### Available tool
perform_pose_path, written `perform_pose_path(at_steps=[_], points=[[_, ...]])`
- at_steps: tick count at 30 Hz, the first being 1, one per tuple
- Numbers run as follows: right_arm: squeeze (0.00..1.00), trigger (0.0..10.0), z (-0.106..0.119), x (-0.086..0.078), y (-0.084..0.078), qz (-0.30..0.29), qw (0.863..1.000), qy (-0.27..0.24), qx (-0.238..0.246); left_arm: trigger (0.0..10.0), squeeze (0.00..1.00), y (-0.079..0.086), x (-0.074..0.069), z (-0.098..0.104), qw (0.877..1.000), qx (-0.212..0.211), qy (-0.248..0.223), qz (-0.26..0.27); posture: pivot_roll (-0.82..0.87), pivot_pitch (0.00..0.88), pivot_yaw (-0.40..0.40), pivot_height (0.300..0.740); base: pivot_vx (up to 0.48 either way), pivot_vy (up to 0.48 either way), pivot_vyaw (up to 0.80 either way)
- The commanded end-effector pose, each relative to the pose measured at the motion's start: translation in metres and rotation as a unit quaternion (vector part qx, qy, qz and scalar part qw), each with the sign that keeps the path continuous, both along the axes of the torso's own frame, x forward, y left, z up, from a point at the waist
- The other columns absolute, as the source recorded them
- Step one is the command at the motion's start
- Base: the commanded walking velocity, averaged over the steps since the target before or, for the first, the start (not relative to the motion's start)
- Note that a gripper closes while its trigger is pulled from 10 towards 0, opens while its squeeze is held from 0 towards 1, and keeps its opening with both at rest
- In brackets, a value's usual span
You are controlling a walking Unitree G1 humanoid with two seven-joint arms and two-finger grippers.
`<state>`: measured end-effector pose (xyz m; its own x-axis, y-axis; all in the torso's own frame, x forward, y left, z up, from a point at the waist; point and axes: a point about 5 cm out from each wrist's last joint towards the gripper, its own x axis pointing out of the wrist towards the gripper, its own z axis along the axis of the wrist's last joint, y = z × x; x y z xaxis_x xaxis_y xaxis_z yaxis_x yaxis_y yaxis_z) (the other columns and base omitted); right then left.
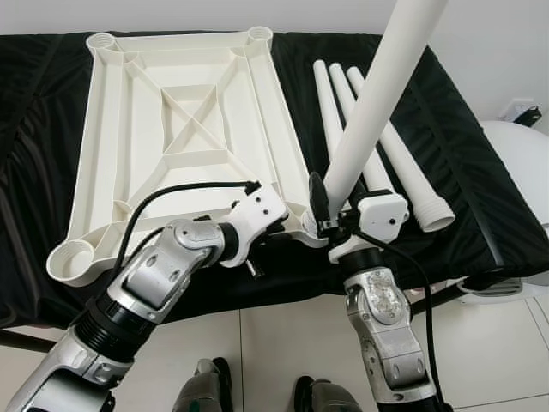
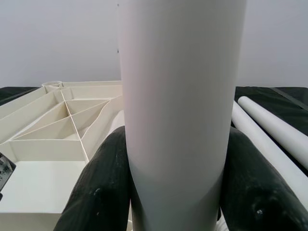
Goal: Building children table
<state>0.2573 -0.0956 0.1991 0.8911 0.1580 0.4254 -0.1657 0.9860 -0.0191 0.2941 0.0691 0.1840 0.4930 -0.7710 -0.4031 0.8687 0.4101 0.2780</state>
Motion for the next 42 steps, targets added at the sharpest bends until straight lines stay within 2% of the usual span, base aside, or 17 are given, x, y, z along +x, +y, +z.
perform_pose_path(at_steps=[1,10,11,12,29,30,31,35,42], points=[[0.00,10.0,-0.028,0.004,-0.055,-0.163,0.983,0.074,0.030,10.0,0.00,0.013,0.002,0.001,1.000,0.011,0.001,0.017,-0.02,0.228,0.006,0.740,0.000,0.000,0.00],[0.00,10.0,-0.027,0.006,-0.054,-0.152,0.985,0.072,0.027,10.0,0.00,0.013,0.002,0.002,1.000,0.010,0.000,0.019,-0.02,0.226,0.002,0.740,0.000,0.000,0.00],[0.12,10.0,-0.027,0.006,-0.053,-0.147,0.986,0.072,0.028,10.0,0.00,0.013,0.002,0.002,1.000,0.010,0.000,0.019,-0.02,0.225,0.002,0.740,0.000,0.000,0.00],[1.00,10.0,-0.027,0.006,-0.053,-0.144,0.987,0.071,0.029,10.0,0.00,0.013,0.002,0.002,1.000,0.010,0.000,0.019,-0.02,0.224,0.002,0.740,0.000,0.000,0.00],[1.00,10.0,-0.024,0.011,-0.055,-0.094,0.993,0.064,0.030,10.0,0.00,0.012,0.003,0.003,1.000,0.009,-0.001,0.019,-0.03,0.214,0.004,0.740,0.000,0.000,0.00],[0.00,10.0,-0.024,0.013,-0.054,-0.072,0.994,0.070,0.031,10.0,0.00,0.012,0.003,0.003,1.000,0.008,-0.001,0.019,-0.03,0.213,0.004,0.740,0.000,0.000,0.00],[0.00,10.0,-0.026,0.016,-0.052,-0.026,0.996,0.081,0.022,10.0,0.00,0.012,0.004,0.003,1.000,0.008,-0.001,0.019,-0.03,0.212,0.004,0.740,0.000,0.000,0.00],[0.00,10.0,-0.026,0.018,-0.052,0.008,0.996,0.088,0.016,10.0,0.00,0.012,0.004,0.003,1.000,0.008,-0.002,0.019,-0.03,0.211,0.002,0.740,0.000,0.000,0.00],[0.00,10.0,-0.023,0.028,-0.061,0.106,0.989,0.094,-0.040,10.0,0.00,0.011,0.004,0.003,1.000,0.006,-0.002,0.021,-0.03,0.213,-0.001,0.740,0.000,0.000,0.00]])
